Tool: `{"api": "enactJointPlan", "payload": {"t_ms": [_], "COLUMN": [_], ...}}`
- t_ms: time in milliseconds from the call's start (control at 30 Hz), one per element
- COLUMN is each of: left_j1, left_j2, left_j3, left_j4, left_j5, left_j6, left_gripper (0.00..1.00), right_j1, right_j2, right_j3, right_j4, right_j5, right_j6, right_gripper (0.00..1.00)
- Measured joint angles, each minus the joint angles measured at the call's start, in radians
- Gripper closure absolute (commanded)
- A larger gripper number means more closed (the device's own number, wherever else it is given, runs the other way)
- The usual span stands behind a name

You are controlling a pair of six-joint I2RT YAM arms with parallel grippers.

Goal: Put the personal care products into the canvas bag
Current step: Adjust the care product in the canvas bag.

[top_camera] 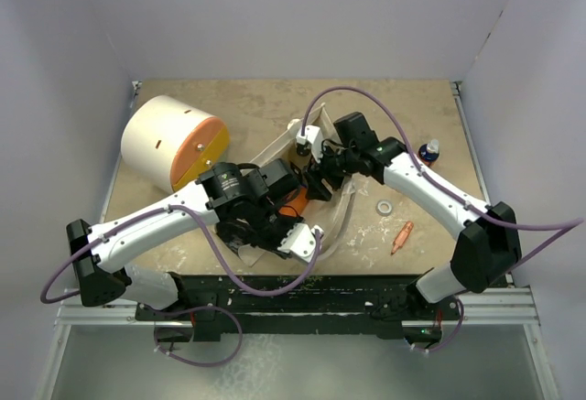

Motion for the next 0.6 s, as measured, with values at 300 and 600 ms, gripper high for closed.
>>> {"api": "enactJointPlan", "payload": {"t_ms": [300, 600], "left_j1": [0.000, 0.002], "left_j2": [-0.026, -0.105], "left_j3": [-0.019, -0.032], "left_j4": [0.025, 0.010], "left_j5": [-0.007, -0.071], "left_j6": [-0.012, -0.038], "left_gripper": [0.87, 0.93], "right_j1": [0.033, 0.070], "right_j2": [0.000, 0.001], "right_j3": [-0.119, -0.153], "right_j4": [0.134, 0.188], "right_j5": [0.000, -0.049], "right_j6": [-0.053, -0.254], "right_gripper": [0.23, 0.18]}}
